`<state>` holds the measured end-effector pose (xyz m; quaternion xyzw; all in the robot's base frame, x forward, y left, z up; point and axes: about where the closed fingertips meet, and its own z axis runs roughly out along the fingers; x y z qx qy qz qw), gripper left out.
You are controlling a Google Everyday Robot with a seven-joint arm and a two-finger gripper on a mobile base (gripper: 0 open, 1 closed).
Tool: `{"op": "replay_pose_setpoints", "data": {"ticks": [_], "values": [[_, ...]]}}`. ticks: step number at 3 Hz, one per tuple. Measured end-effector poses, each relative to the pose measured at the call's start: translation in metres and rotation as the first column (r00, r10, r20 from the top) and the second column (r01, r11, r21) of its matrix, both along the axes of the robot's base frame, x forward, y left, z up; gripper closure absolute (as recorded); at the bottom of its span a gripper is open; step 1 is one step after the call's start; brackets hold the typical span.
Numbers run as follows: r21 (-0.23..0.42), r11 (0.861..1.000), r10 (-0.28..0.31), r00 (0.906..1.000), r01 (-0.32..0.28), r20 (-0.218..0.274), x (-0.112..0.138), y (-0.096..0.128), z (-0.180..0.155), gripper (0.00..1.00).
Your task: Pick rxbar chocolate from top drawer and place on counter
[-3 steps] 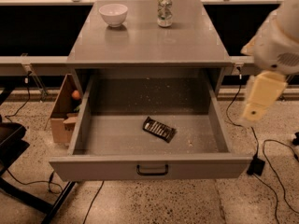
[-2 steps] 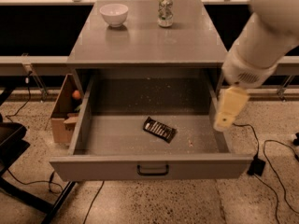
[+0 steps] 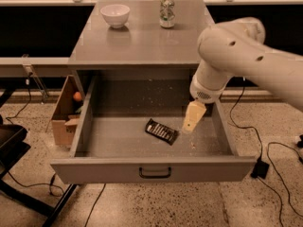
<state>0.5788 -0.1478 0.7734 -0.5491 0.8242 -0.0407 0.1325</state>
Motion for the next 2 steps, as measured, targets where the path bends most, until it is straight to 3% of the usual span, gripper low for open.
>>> {"op": "replay_pose_setpoints", "data": {"ticks": [2], "values": [[0.1, 0.994, -0.041, 0.9988, 0.043, -0.027, 0.025, 0.054, -0.07, 0.0]]}}
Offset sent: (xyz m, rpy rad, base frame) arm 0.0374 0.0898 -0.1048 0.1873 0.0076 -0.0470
